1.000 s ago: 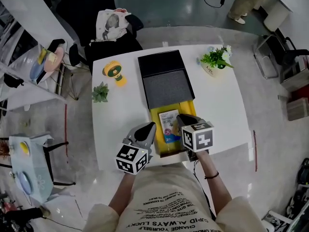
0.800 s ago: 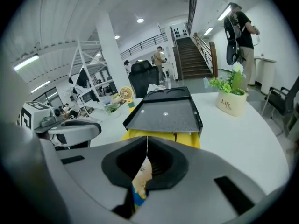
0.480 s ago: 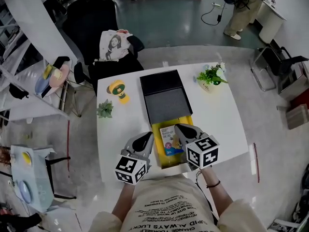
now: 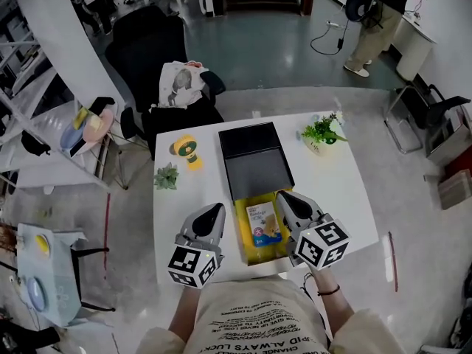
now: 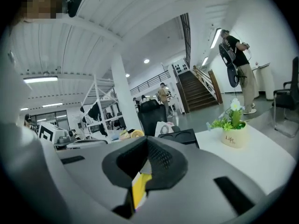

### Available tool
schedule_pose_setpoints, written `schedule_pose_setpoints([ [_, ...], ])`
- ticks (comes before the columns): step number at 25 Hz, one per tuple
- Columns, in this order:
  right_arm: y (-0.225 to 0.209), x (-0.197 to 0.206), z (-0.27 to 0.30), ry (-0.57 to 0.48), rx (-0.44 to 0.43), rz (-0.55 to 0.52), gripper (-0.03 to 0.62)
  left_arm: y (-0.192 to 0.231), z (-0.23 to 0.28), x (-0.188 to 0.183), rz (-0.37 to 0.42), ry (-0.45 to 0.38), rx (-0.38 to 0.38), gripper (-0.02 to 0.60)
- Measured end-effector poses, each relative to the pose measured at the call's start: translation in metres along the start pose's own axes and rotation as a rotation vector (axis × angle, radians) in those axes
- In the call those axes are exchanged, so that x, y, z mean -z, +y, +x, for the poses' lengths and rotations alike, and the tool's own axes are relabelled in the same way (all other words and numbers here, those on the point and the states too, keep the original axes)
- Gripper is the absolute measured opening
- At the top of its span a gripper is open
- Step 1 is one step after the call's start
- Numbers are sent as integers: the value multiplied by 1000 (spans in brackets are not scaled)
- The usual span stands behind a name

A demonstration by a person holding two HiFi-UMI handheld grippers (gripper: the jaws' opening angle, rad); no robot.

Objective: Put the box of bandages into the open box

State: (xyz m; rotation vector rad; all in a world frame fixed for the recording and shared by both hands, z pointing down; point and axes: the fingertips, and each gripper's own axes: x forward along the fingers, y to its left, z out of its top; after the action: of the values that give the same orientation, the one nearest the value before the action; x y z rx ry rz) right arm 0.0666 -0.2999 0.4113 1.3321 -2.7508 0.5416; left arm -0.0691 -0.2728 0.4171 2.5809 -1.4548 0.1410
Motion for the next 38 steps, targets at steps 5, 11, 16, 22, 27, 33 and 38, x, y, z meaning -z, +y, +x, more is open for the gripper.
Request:
schedule_pose_setpoints([
  [5, -5, -25, -11, -90, 17, -6, 5, 9, -7, -16, 20, -41, -48, 21],
  [11, -13, -40, -23, -144, 46, -16, 5, 19, -17, -31, 53, -79, -93, 21],
  [16, -19, -43, -30, -148, 73, -27, 3, 25, -23, -38, 69, -99, -129, 21],
  [22, -22, -44, -34, -153, 85, -46, 3, 28, -25, -39, 75, -106, -148, 21],
  [27, -24, -41, -35, -146, 98, -56, 3, 30, -26, -36, 71, -101, -156, 21],
  [33, -29, -37, -36, -141, 100, -53, 3, 36, -29, -30, 59, -96, -179, 21],
  [38, -30, -36, -36, -135, 99, -51, 3, 39, -29, -31, 56, -93, -182, 21],
])
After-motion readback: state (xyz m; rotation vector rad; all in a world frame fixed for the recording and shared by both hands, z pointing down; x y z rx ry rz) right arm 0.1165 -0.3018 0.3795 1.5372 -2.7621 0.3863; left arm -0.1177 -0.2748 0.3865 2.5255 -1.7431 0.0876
